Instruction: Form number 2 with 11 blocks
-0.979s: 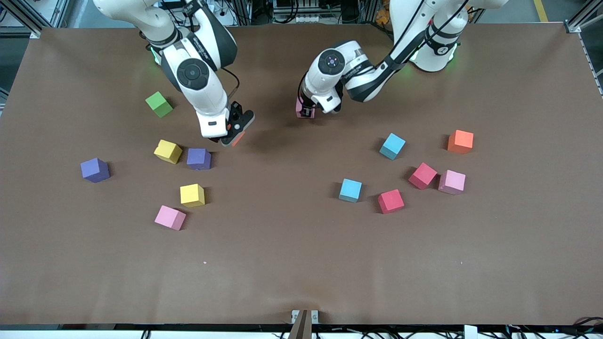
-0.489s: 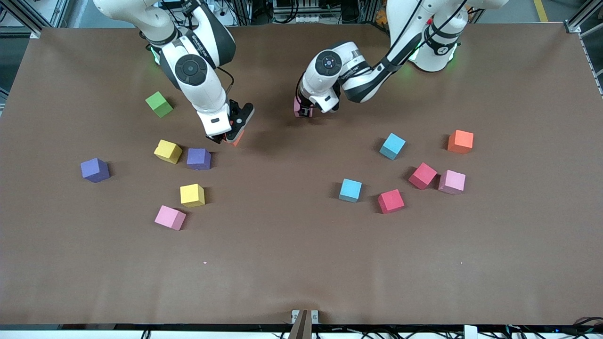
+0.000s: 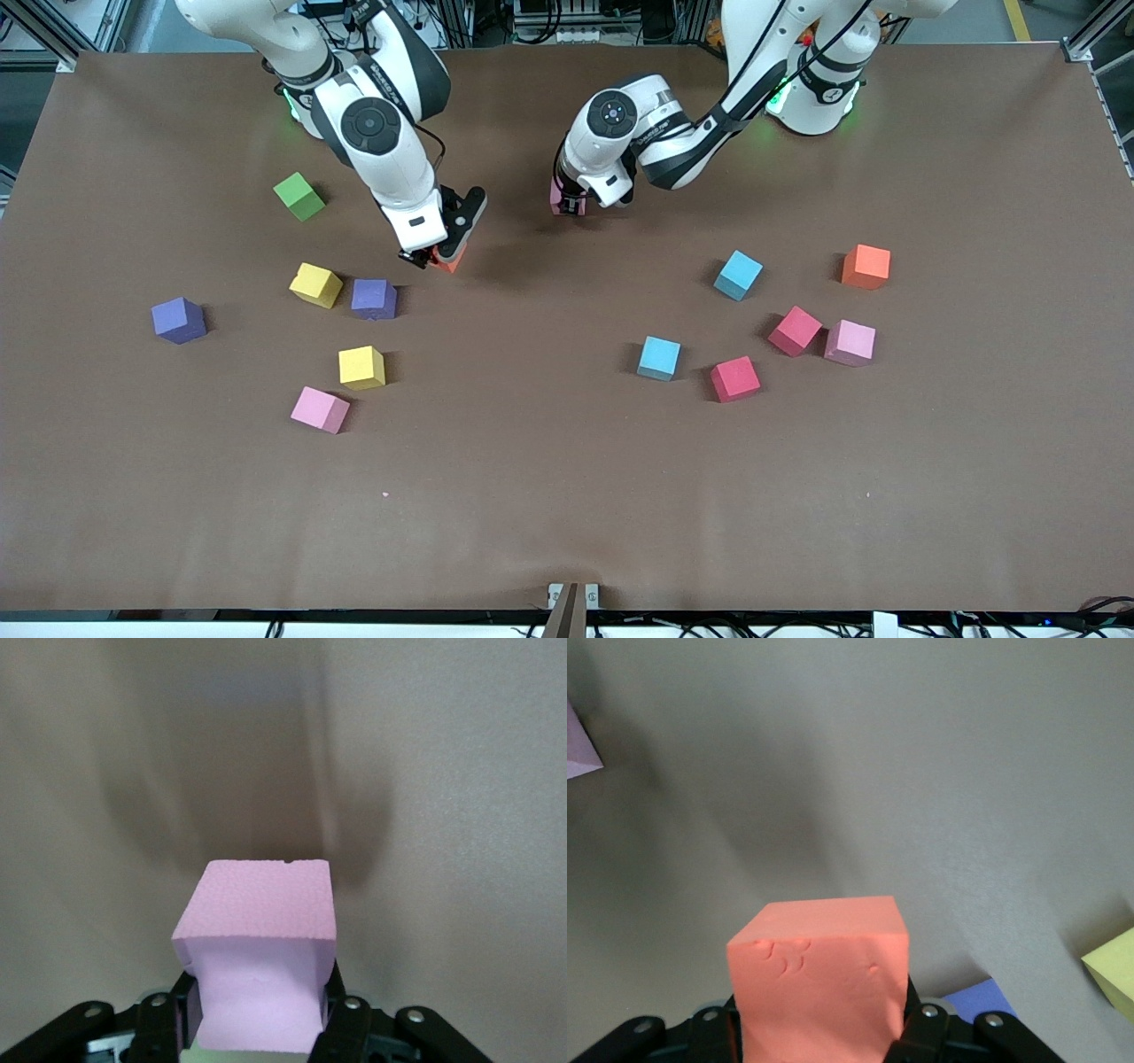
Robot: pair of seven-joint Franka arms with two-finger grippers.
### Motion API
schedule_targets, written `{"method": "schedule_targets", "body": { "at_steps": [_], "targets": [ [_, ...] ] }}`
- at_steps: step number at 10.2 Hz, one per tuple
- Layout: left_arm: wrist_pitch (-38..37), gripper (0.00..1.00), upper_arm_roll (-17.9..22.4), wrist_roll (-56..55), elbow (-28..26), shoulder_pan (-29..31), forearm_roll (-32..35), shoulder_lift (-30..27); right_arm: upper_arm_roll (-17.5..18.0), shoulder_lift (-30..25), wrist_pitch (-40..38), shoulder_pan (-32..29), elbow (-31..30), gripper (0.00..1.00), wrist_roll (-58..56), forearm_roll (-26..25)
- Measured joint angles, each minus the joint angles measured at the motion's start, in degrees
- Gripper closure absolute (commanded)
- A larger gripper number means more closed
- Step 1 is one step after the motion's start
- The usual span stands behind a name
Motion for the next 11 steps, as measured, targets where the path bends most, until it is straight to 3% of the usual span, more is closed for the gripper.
{"method": "schedule_targets", "body": {
  "at_steps": [1,5,8,11],
  "targets": [
    [0.0,0.00,0.1,0.1,0.0,0.0,0.5,0.2,0.0,0.0,0.0,0.4,-0.1,0.67,-0.2,0.0],
    [-2.0,0.00,0.1,0.3,1.9,2.5,4.7,0.4,0.0,0.0,0.2,0.7,-0.2,0.67,-0.4,-0.1],
    [-15.2,0.00,-3.2,2.8,8.2,7.4,4.7,-2.8,0.0,0.0,0.3,0.9,-0.2,0.67,-0.8,-0.1],
    [-22.0,0.00,-6.9,11.1,10.3,15.2,2.1,-7.1,0.1,0.1,1.3,4.4,-0.3,0.67,-1.0,-0.1]
  ]
}}
